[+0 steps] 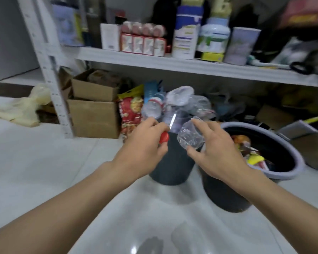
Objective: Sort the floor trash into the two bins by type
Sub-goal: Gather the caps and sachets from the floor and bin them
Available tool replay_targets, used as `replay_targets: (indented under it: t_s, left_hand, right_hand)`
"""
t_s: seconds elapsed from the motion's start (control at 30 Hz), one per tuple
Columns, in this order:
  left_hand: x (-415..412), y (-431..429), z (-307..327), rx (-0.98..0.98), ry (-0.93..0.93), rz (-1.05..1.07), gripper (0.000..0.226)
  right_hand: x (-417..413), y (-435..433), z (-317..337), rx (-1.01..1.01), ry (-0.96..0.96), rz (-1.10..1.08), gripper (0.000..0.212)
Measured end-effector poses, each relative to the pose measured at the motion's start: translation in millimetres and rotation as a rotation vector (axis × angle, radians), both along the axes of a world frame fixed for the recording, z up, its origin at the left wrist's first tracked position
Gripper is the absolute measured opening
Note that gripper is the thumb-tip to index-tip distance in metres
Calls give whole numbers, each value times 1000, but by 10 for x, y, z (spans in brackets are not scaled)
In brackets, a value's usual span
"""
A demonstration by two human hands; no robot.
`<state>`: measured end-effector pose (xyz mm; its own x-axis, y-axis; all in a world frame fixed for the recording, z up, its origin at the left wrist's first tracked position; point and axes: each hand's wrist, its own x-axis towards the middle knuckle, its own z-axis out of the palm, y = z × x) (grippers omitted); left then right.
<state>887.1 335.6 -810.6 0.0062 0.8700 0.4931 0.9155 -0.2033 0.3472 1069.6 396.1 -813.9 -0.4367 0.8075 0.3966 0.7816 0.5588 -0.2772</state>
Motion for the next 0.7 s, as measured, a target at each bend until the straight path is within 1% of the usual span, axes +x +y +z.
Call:
replay_targets:
  t_s: [0.3,0.4,0.6,0.7]
  left_hand:
    - [1359,805,55,-25,28,-244,30]
    - [1664,1009,-41,-85,27,-261,35]
    - [2016,1294,-291,-200,17,-254,37]
    - [2109,1423,-334,-210,16,-250,38]
  right_hand:
    - [1381,467,8,6,141,-268,71]
    - [1690,530,-32,13,157,-342,71]
    - [2062,572,-124,-29,175,-389,67]
    - [2155,627,-153,-33,173,-403,68]
